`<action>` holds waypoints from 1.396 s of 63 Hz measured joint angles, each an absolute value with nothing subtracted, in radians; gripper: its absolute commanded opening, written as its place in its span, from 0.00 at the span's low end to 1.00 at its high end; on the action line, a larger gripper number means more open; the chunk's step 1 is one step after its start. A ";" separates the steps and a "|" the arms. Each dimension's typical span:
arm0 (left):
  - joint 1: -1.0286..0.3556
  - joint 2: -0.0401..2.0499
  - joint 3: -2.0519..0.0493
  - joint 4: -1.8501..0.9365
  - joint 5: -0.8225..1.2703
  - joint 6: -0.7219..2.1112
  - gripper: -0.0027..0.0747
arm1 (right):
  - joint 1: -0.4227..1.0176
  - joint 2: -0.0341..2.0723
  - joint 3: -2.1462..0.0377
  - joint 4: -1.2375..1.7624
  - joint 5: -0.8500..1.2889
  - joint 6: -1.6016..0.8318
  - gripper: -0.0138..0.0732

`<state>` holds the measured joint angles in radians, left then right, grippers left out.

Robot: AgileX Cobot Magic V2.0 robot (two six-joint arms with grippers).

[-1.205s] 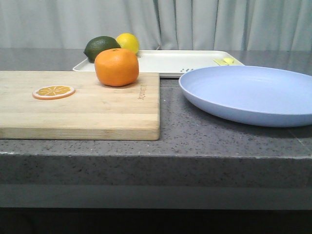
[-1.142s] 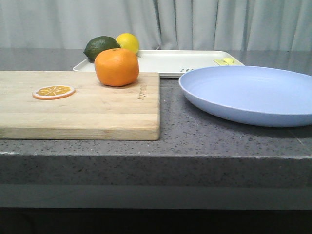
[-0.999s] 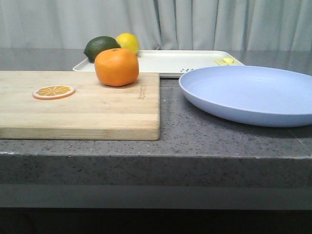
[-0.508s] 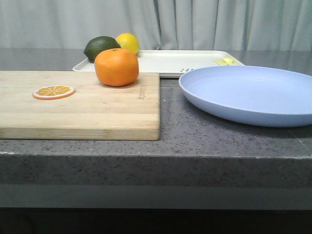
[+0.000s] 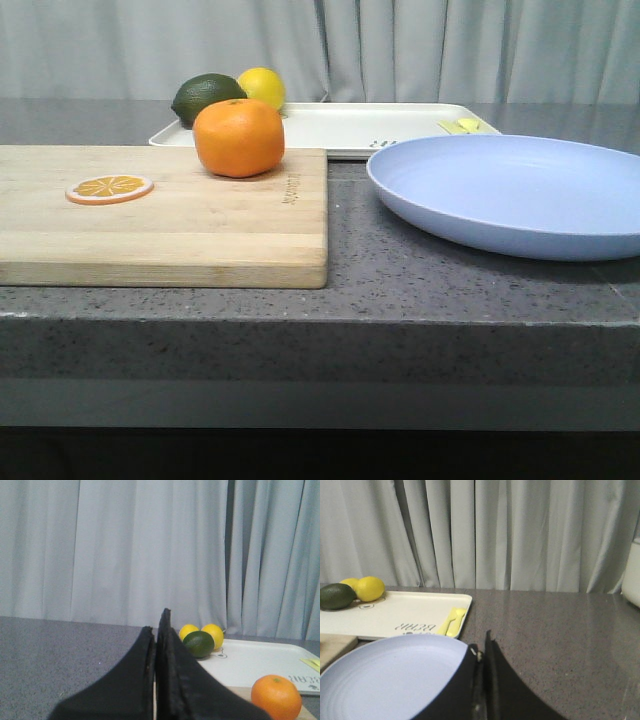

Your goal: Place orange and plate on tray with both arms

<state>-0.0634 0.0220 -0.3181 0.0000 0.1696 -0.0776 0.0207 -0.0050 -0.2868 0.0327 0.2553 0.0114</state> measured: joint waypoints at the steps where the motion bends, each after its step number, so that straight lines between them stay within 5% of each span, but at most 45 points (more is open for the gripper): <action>1: -0.063 0.029 -0.344 0.000 0.184 -0.078 0.01 | 0.021 0.001 -0.301 0.029 0.264 0.011 0.02; 20: -0.063 0.258 -0.636 0.000 0.486 -0.078 0.01 | 0.021 0.237 -0.544 0.012 0.481 0.011 0.02; 56: -0.063 0.445 -0.648 0.000 0.640 -0.078 0.01 | 0.021 0.512 -0.564 0.012 0.555 0.011 0.03; 63: -0.063 0.451 -0.648 0.000 0.640 -0.078 0.02 | 0.021 0.527 -0.564 0.012 0.555 0.011 0.12; 72: -0.063 0.461 -0.648 0.000 0.640 -0.078 0.20 | 0.021 0.533 -0.564 0.012 0.555 0.011 0.45; 78: -0.063 0.468 -0.648 0.000 0.635 -0.078 0.46 | 0.021 0.533 -0.564 0.012 0.555 0.011 0.63; 88: -0.063 0.470 -0.648 0.000 0.596 -0.078 0.79 | 0.021 0.533 -0.564 0.012 0.555 0.011 0.66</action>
<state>-0.0634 0.4699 -0.6481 0.0000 0.5959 -0.0776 0.0207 0.5333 -0.5641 0.0116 0.5550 0.0114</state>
